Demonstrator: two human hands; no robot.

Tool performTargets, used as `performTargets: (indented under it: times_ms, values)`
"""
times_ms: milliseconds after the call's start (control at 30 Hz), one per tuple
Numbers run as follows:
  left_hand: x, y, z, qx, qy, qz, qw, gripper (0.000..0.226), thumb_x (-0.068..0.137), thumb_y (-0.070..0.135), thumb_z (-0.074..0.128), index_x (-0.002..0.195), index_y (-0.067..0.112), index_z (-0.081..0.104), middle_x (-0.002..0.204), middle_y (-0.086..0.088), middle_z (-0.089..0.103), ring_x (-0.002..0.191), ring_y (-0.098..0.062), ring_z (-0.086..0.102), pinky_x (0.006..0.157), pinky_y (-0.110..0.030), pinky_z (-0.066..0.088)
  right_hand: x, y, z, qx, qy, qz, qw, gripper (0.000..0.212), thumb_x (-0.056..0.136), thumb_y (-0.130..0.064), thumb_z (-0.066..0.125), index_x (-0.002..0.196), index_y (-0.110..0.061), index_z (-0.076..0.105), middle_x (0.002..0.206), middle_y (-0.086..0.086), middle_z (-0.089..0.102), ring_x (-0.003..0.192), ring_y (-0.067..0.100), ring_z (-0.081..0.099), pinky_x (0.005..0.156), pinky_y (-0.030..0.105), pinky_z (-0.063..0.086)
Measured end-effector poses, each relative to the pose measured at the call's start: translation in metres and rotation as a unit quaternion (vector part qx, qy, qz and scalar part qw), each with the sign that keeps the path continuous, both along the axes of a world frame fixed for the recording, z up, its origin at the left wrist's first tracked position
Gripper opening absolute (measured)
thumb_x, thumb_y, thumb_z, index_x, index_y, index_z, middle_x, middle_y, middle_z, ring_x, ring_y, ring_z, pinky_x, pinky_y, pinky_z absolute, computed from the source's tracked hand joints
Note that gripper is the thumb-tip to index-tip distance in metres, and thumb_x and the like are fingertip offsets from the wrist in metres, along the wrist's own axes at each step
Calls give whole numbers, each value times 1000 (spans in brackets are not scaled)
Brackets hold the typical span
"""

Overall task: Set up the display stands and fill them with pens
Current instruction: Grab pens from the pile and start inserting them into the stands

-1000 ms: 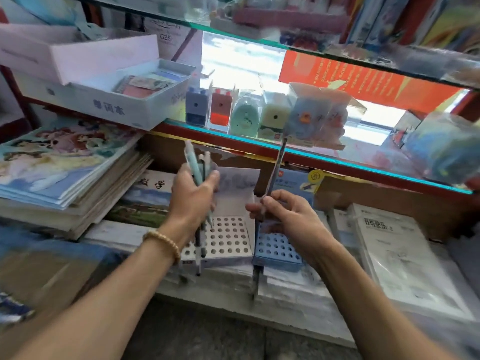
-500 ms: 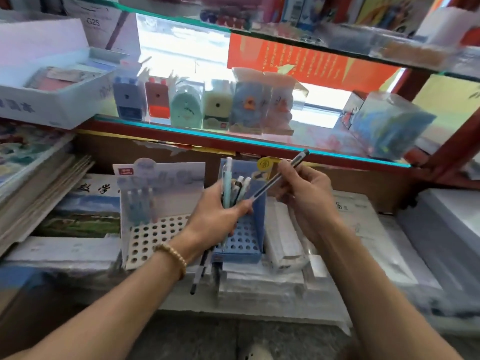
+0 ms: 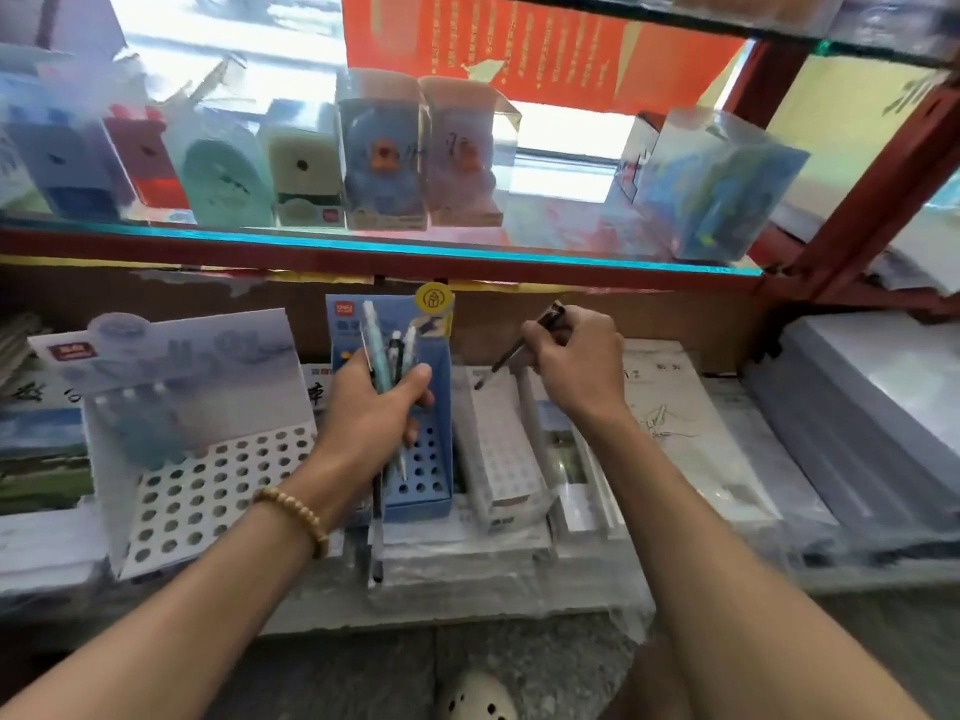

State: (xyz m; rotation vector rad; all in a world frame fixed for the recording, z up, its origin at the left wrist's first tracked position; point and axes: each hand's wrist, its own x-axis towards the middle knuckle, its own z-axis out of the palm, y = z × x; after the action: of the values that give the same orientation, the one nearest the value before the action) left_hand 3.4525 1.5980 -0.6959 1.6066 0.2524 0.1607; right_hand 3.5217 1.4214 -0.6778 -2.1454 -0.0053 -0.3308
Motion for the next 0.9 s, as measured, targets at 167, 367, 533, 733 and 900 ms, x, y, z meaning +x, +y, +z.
performTargets:
  times_ms: [167, 367, 533, 733, 900]
  values:
    - [15, -12, -6, -23, 15, 28, 999, 8, 99, 19, 58, 92, 18, 55, 74, -4, 63, 46, -13, 48, 47, -27, 44, 15, 4, -15, 5, 24, 17, 1000, 7, 93, -23, 69, 88, -19, 68, 86, 0, 72, 82, 15, 70, 79, 37, 59]
    - [22, -17, -16, -9, 23, 33, 999, 6, 98, 19, 59, 96, 14, 55, 75, -5, 63, 46, -13, 49, 45, -25, 43, 21, 12, -33, -53, 49, 52, 996, 12, 93, -25, 67, 86, -16, 68, 82, 0, 71, 80, 19, 70, 77, 46, 59]
    - [25, -18, -17, -2, 25, 27, 999, 7, 98, 18, 59, 95, 14, 55, 75, -5, 63, 45, -12, 49, 44, -24, 44, 26, 6, -23, -161, 49, 59, 984, 11, 96, -25, 65, 89, -16, 66, 88, 1, 68, 86, 20, 65, 78, 39, 55]
    - [19, -18, -16, -1, 25, 3, 1000, 7, 99, 18, 58, 93, 16, 53, 74, -5, 62, 43, -9, 48, 44, -24, 43, 27, 1, -26, -115, 87, 62, 988, 9, 94, -22, 68, 89, -15, 71, 88, 4, 71, 80, 19, 71, 76, 43, 61]
    - [12, -11, -12, 0, 14, -15, 1000, 5, 99, 14, 57, 97, 16, 53, 74, -8, 62, 43, -10, 48, 44, -22, 43, 26, -5, -28, -73, 112, 54, 990, 12, 99, -19, 60, 93, -13, 68, 90, 3, 70, 73, 13, 73, 73, 39, 63]
